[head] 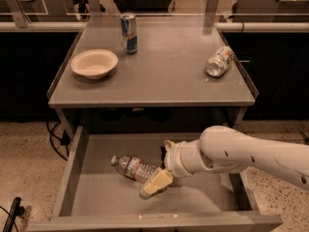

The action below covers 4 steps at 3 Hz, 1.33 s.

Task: Pick water bottle from top drawer and place on counter

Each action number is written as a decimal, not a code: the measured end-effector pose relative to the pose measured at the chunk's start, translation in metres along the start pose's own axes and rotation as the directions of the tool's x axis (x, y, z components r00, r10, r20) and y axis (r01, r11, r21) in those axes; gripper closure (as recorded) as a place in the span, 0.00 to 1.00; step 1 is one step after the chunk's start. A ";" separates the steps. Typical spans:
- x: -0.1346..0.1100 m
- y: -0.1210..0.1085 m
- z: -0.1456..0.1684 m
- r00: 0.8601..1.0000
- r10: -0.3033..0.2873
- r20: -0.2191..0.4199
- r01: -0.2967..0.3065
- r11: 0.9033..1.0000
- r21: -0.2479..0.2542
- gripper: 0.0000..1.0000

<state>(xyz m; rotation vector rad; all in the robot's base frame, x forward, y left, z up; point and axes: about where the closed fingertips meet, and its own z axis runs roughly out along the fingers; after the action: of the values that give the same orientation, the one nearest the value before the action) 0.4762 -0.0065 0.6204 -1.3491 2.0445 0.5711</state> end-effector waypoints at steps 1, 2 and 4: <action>0.000 0.000 0.000 1.000 0.000 0.000 0.000 1.000 -0.001 0.00; 0.000 0.000 0.000 1.000 0.000 0.000 0.000 1.000 -0.001 0.22; 0.000 0.000 0.000 1.000 0.000 0.000 0.000 1.000 -0.001 0.76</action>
Offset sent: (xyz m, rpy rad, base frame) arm -0.0002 0.0001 0.0000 0.0001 0.0004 0.0005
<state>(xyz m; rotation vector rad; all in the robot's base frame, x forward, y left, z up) 0.4760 -0.0064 0.6204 -1.3498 2.0444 0.5717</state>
